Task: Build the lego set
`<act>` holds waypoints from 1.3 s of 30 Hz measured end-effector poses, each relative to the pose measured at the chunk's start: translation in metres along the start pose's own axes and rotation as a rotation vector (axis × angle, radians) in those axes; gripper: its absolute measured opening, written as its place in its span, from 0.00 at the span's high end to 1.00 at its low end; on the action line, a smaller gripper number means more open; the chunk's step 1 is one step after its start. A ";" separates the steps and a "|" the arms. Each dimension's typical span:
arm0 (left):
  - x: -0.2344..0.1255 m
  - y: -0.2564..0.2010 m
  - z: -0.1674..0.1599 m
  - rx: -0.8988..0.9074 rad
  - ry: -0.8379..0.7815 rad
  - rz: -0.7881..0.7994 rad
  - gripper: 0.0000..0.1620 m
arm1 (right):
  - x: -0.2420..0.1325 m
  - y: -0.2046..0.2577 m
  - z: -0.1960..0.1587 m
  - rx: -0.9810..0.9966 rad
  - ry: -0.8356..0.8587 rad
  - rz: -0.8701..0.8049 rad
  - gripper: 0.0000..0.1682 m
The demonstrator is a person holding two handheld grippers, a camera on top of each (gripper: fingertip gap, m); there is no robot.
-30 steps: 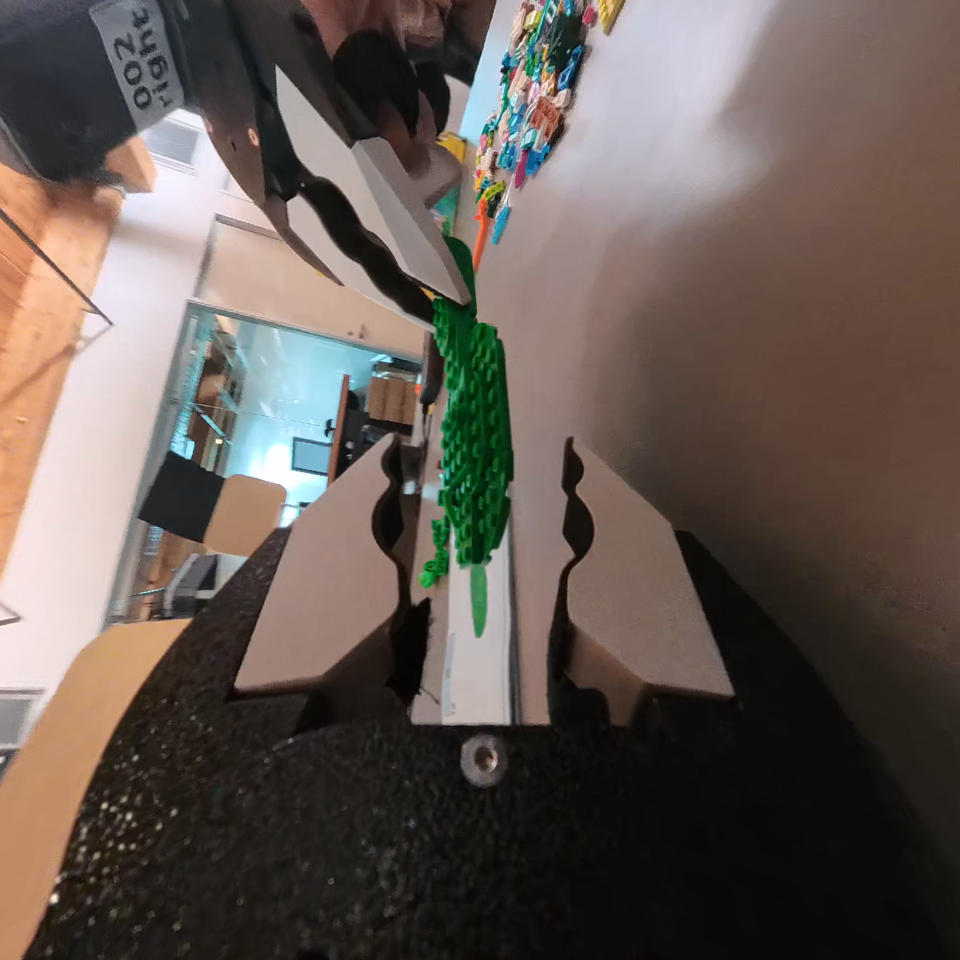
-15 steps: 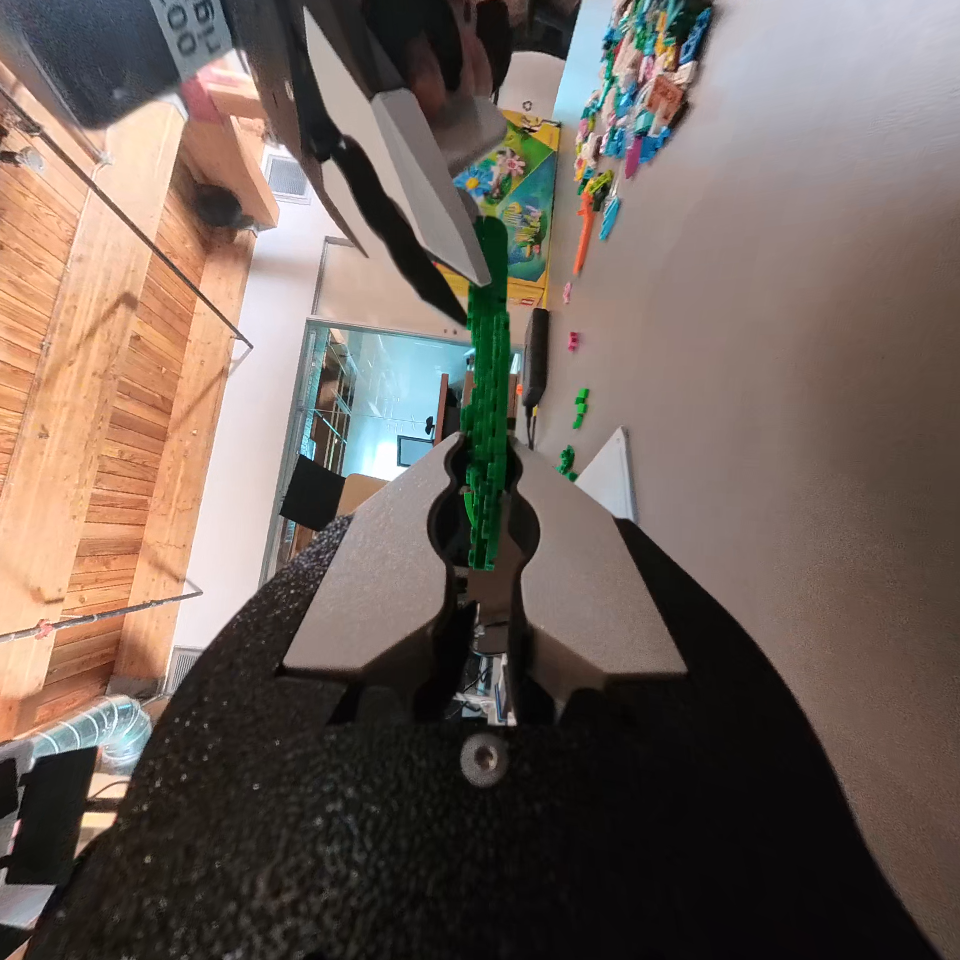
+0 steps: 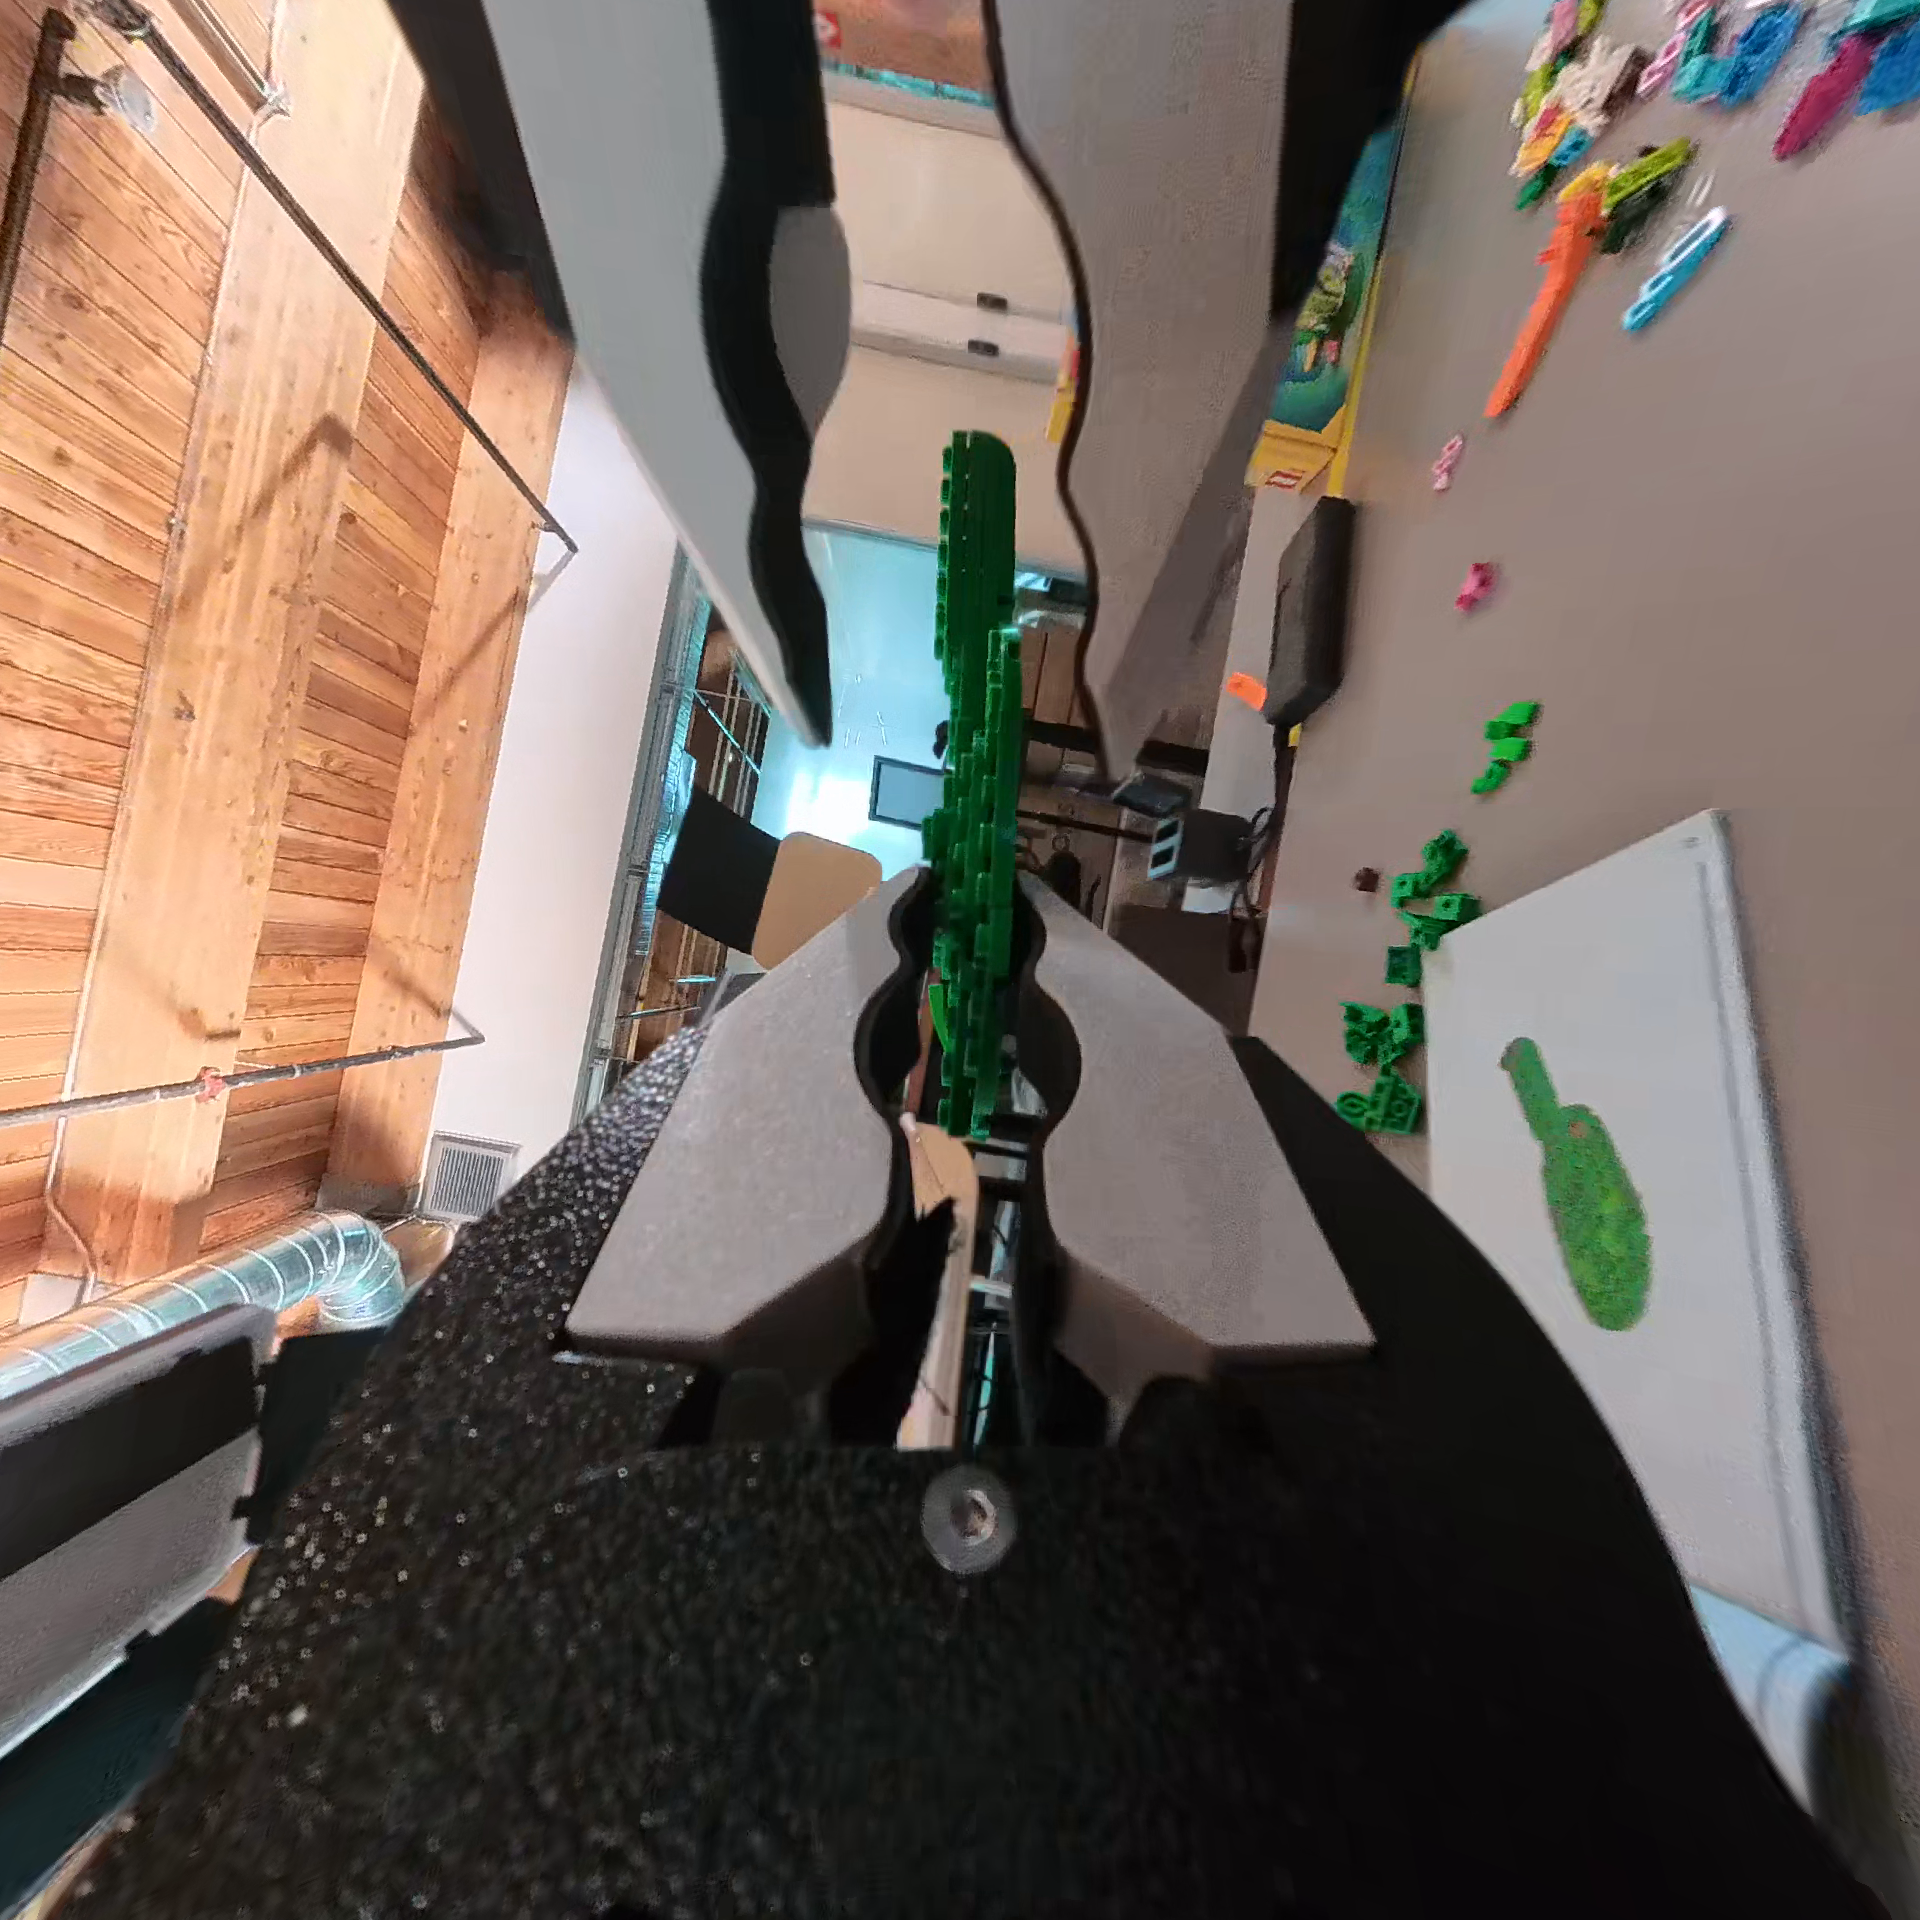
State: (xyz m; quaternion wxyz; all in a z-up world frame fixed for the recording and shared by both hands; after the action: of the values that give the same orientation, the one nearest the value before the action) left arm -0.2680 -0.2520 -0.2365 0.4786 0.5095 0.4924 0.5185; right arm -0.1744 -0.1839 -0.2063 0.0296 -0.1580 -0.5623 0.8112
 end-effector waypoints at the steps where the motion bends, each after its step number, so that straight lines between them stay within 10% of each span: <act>1: 0.002 0.007 -0.002 0.007 0.015 -0.006 0.94 | 0.005 -0.006 0.002 -0.025 0.021 -0.027 0.73; 22: 0.001 0.078 -0.013 -0.017 -0.043 0.074 0.92 | 0.014 -0.050 0.022 -0.004 -0.153 -0.288 0.93; 31: -0.005 0.088 -0.015 -0.127 -0.232 0.147 0.58 | 0.007 -0.062 -0.004 0.059 -0.242 -0.274 0.94; 39: 0.006 0.108 -0.049 -0.386 -0.428 0.136 0.54 | -0.007 -0.073 -0.026 0.177 -0.464 -0.224 0.94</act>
State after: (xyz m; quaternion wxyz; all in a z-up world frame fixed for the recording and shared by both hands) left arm -0.3166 -0.2536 -0.1286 0.6236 0.5387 0.2374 0.5143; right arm -0.1692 -0.1353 -0.1460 0.0031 0.0987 -0.4950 0.8633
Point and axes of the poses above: each gripper's, where its closed fingertips meet, x out along the fingers, z out of its top, y = z × x across the jaws, the point moved 9 cm from there along -x, back along the fingers, and after that the axes turned 10 degrees about x, right-handed, at the moved point
